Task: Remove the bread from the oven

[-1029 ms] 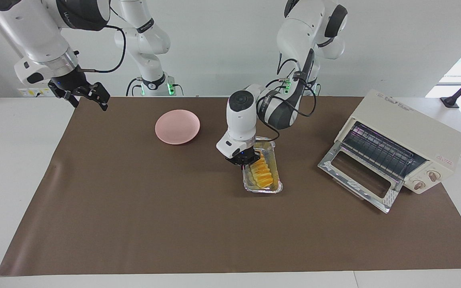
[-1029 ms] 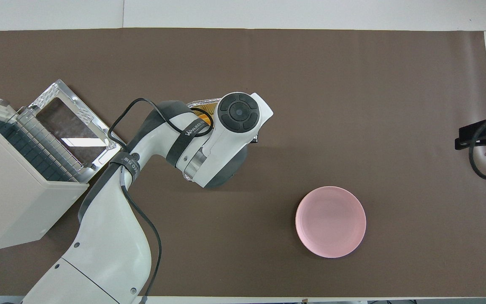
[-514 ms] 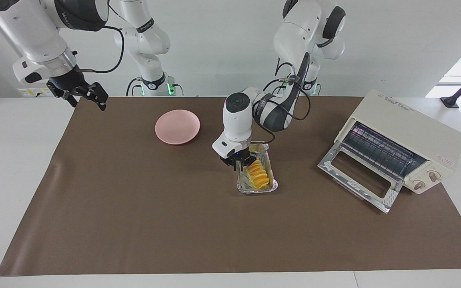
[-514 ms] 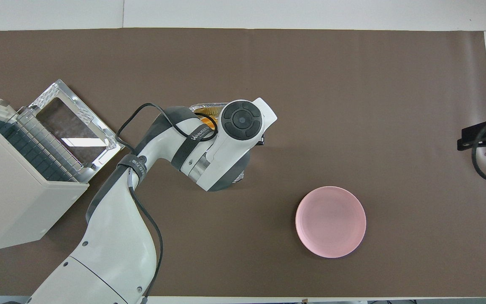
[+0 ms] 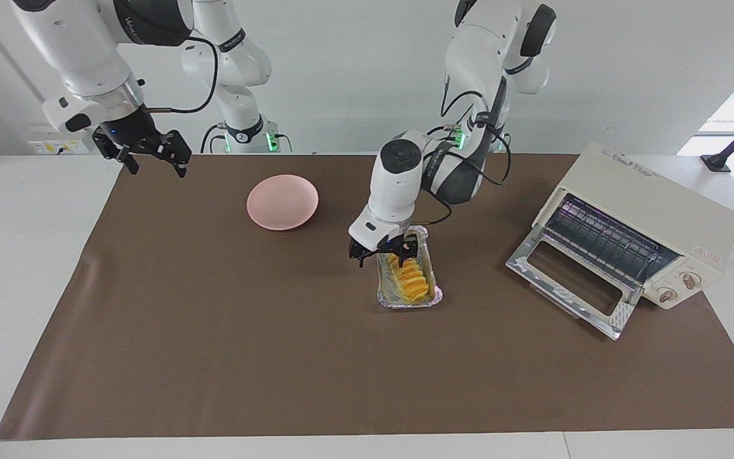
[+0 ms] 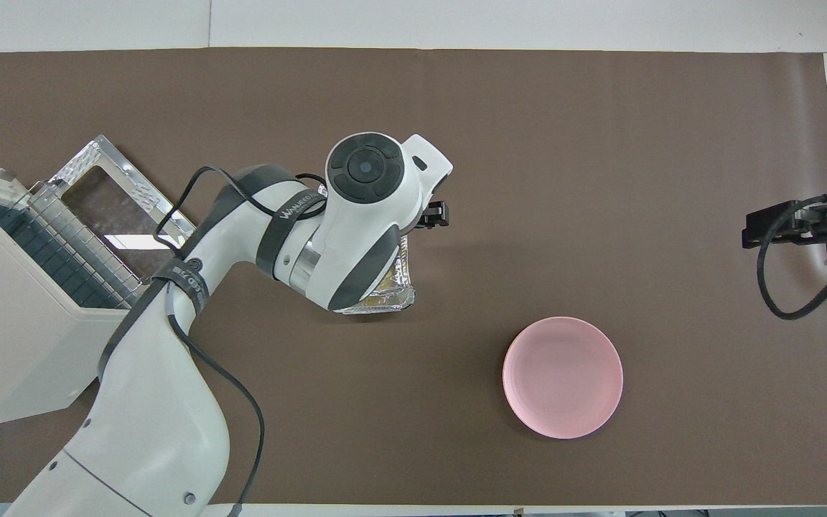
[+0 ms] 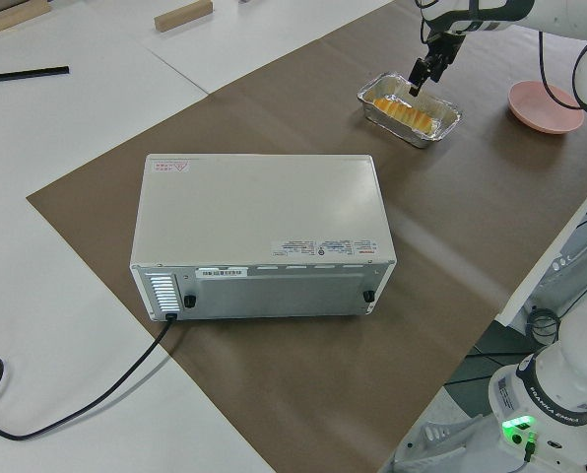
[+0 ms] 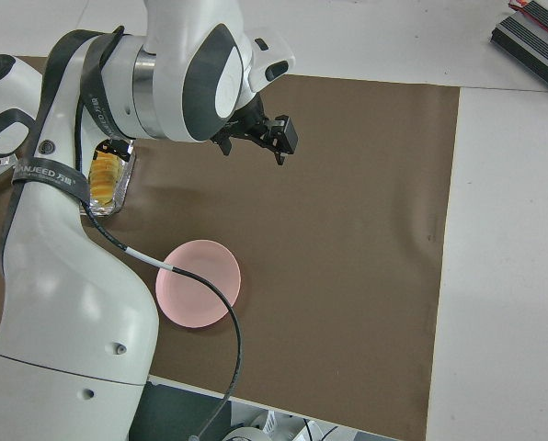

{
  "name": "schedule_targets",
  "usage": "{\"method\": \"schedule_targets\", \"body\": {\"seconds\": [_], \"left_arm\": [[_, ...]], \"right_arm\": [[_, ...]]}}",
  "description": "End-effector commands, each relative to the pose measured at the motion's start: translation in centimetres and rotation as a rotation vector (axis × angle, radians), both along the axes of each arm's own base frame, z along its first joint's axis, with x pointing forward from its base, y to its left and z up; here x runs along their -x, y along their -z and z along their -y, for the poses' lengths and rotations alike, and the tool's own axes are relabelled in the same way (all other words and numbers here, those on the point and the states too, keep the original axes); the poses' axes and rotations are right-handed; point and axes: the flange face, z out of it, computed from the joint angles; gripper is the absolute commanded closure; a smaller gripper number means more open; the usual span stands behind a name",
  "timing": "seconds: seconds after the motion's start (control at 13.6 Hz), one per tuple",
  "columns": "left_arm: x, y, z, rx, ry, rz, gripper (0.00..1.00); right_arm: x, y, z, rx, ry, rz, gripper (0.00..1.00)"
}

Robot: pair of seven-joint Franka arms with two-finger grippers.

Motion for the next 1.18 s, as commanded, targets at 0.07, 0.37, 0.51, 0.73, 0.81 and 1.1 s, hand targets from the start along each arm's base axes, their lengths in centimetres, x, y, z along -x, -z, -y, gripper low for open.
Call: {"method": "schedule_targets", "body": {"seconds": [0.07, 0.37, 0.51, 0.73, 0.81, 1.1], "left_arm": [[-1.4, -7.6, -8.6, -0.011, -0.112, -0.033, 0.00], [-3.2, -13.8, -22.2, -0.040, -0.138, -0.053, 0.00], [-2.2, -16.2, -27.8, -0.053, -0.156, -0.090, 0.00], [0.1, -18.1, -30.8, -0.122, -0.106, -0.165, 0.00], [0.8, -18.5, -31.2, -0.150, -0.104, -0.180, 0.00], [3.4, -19.2, -32.8, -0.166, -0.120, -0.236, 0.00]], "right_arm": [[-0.5, 1.3, -5.6, -0.020, -0.118, 0.042, 0.00], [-2.9, 6.4, -19.8, -0.031, -0.272, -0.006, 0.00], [-4.1, 8.1, -26.4, -0.050, -0.234, 0.029, 0.00], [-5.6, 12.0, -29.5, -0.088, -0.174, 0.078, 0.00], [-5.5, 14.1, -31.3, -0.082, -0.158, 0.055, 0.00], [-7.2, 22.4, -34.7, -0.125, 0.063, 0.043, 0.00]]}}
